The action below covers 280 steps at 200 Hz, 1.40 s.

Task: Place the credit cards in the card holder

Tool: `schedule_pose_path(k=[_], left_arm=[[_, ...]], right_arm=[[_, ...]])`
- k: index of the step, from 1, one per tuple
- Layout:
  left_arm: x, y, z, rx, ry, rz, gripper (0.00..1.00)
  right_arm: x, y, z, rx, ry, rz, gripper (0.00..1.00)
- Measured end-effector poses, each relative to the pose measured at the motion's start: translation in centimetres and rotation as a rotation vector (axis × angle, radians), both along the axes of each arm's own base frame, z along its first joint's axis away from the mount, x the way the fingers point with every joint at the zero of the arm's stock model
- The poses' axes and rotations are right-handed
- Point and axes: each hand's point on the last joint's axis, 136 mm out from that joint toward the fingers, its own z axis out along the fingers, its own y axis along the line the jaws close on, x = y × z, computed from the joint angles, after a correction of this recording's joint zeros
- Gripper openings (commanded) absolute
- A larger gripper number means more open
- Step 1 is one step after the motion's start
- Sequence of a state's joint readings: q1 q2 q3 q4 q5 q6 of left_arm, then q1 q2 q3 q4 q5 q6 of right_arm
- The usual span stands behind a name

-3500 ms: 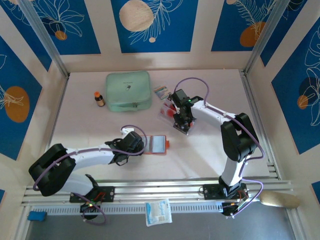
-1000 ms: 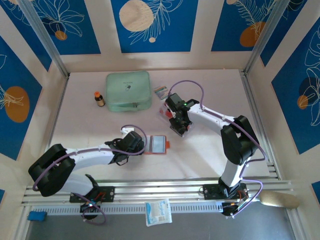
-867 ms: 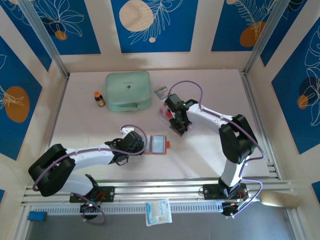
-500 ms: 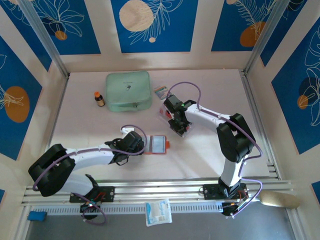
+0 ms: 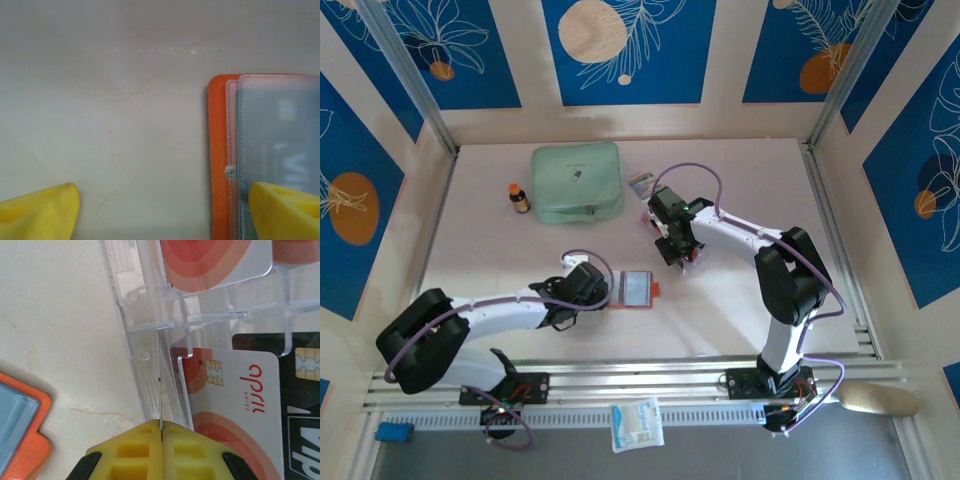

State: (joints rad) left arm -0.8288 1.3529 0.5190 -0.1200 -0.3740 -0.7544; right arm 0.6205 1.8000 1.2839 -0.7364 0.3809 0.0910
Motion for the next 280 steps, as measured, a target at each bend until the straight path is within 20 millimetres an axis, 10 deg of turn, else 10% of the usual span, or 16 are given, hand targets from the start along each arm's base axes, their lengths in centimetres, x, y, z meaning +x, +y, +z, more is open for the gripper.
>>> schedule_pose_path(k=[133,218,280], left_arm=[[2.1,-2.6,5.2,-0.035,-0.076,-0.073,0.88],[1.7,-1.0,3.0,0.095,-0.028,-0.077,0.89],[0.8,0.1,1.3,0.129,0.007,-0.066,0.89]], right_arm=[[-2.4,4.7,9.6,0.414,-0.117,-0.041,0.0],[-8.1,8.8,2.4,0.803,0.055,-0.274,0.0],[-8.2,10.7,1.1,0.913,0.028,-0.361,0.0]])
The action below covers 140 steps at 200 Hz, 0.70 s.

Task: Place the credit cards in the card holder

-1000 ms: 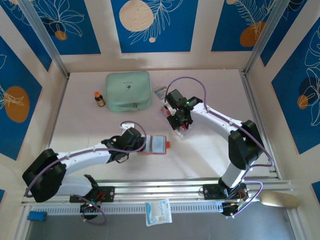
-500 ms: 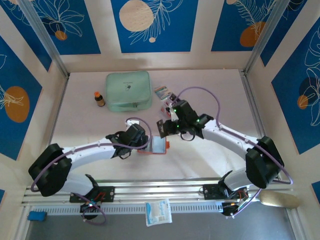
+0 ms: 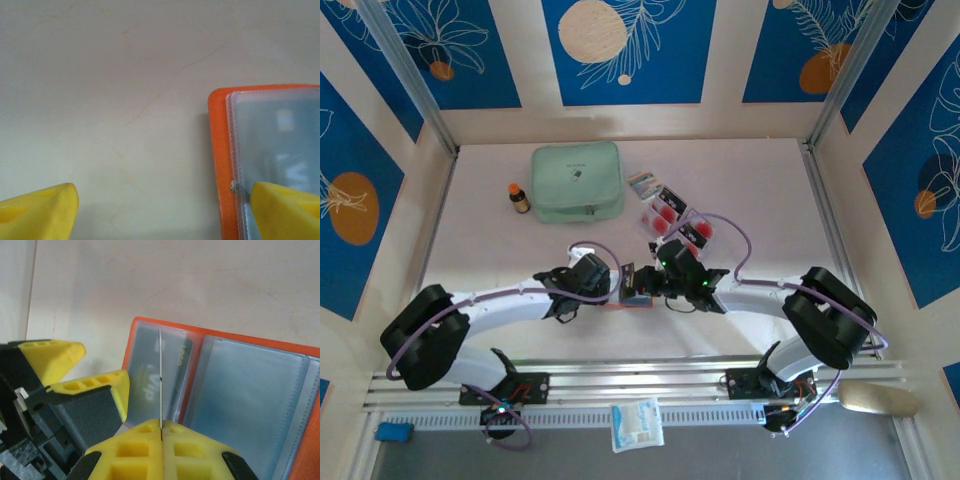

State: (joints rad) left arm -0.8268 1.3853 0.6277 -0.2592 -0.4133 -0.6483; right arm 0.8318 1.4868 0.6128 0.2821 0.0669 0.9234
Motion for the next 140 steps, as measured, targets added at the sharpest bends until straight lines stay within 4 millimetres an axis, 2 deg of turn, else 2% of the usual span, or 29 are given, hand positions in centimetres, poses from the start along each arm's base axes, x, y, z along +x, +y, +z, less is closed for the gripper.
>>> schedule_pose_path(k=[64,140], left_arm=[[-0.7,0.7,-0.8,0.02,0.024,0.008,0.89],[-1.1,1.2,-1.4,0.022,0.036,0.023,0.88]], right_arm=[[1.0,-0.2,-0.7,0.038,0.004,-0.092,0.0],[1.4,0.1,-1.3,0.057,0.021,-0.117,0.0]])
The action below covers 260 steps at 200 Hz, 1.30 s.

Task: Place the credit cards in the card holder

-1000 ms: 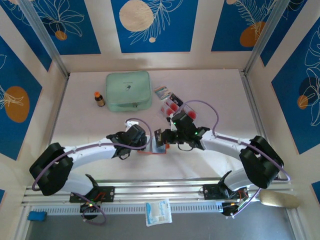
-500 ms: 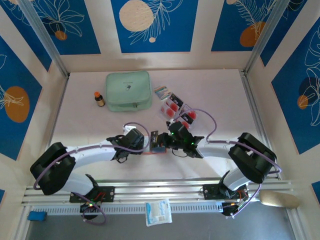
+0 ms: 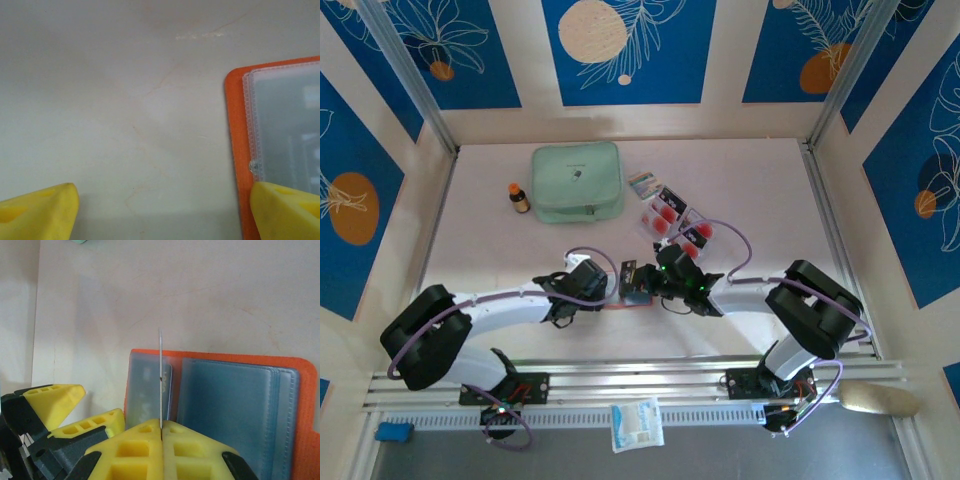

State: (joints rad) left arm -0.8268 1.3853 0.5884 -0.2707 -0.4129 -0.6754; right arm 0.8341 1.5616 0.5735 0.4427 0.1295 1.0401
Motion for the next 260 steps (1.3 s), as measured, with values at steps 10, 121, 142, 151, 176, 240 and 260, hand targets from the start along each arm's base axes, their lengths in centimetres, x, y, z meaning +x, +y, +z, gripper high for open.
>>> schedule_pose_path(k=[10,121,142,151,176,240,260], left_arm=[[0.0,0.0,0.0,0.001,0.001,0.0,0.88],[-0.2,0.2,-0.3,0.003,0.005,0.004,0.88],[-0.2,0.2,-0.3,0.003,0.005,0.004,0.88],[-0.2,0.2,-0.3,0.004,0.006,0.004,0.88],[-0.3,0.3,-0.4,0.005,0.008,0.006,0.88],[-0.3,0.3,-0.4,0.004,0.007,0.006,0.88],[-0.3,0.3,-0.4,0.004,0.007,0.006,0.88]], right_arm=[[0.0,0.0,0.0,0.001,-0.001,0.0,0.0],[-0.7,-0.2,-0.8,0.008,0.028,-0.011,0.0],[-0.7,-0.1,-1.0,0.011,0.03,-0.013,0.0],[-0.6,-0.1,-1.2,0.012,0.034,-0.014,0.0],[-0.6,0.1,-1.4,0.019,0.039,-0.016,0.0],[-0.6,0.4,-1.4,0.037,0.047,-0.015,0.0],[-0.8,0.5,-1.4,0.043,0.055,-0.004,0.0]])
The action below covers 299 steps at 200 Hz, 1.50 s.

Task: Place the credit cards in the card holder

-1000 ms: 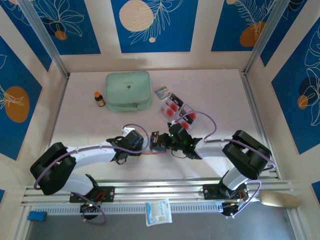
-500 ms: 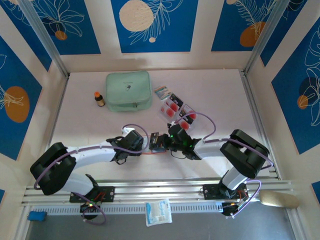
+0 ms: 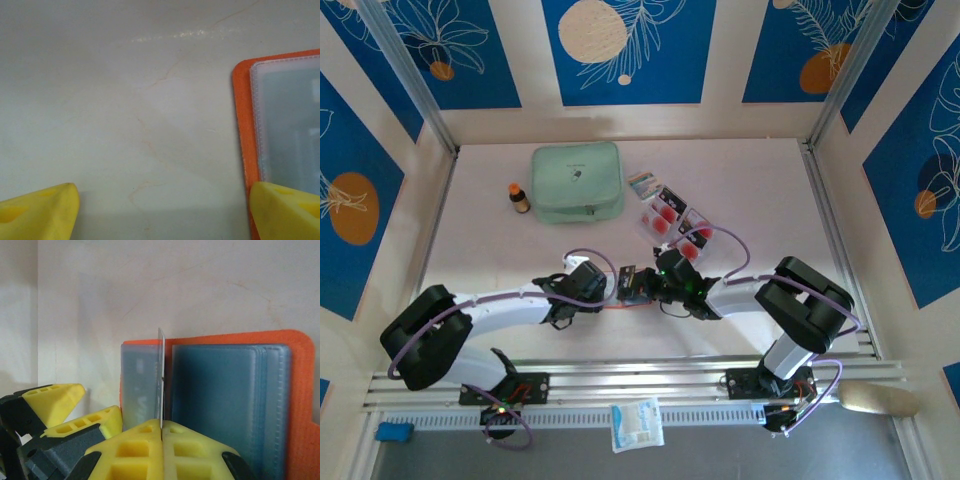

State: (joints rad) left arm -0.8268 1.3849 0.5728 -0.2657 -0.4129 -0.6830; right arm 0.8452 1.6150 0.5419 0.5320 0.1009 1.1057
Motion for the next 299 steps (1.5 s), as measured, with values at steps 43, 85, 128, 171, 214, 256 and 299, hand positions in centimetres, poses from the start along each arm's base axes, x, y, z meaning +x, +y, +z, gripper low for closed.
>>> schedule_pose_path(k=[43,85,128,171,214,256,299], left_arm=[[0.0,0.0,0.0,-0.002,-0.001,0.0,0.88],[0.1,-0.1,-0.1,-0.006,-0.005,0.0,0.88],[0.0,0.0,-0.1,-0.009,-0.006,0.004,0.88],[0.0,0.0,-0.1,-0.011,-0.006,0.007,0.88],[0.0,-0.1,-0.1,-0.012,-0.007,0.007,0.88],[0.1,-0.1,-0.1,-0.013,-0.007,0.007,0.88],[0.1,-0.1,-0.2,-0.013,-0.008,0.007,0.88]], right_arm=[[-0.4,0.2,-0.2,0.008,0.023,0.011,0.0],[-0.7,0.3,-0.4,0.009,0.038,0.01,0.0],[-1.0,0.1,-0.8,-0.002,0.069,0.001,0.0],[-1.3,-0.2,-1.2,-0.009,0.102,-0.015,0.0],[-1.4,-0.3,-1.4,-0.012,0.126,-0.025,0.0],[-1.3,0.2,-1.0,-0.018,0.145,-0.013,0.0],[-1.2,0.8,-1.4,-0.025,0.184,0.002,0.0]])
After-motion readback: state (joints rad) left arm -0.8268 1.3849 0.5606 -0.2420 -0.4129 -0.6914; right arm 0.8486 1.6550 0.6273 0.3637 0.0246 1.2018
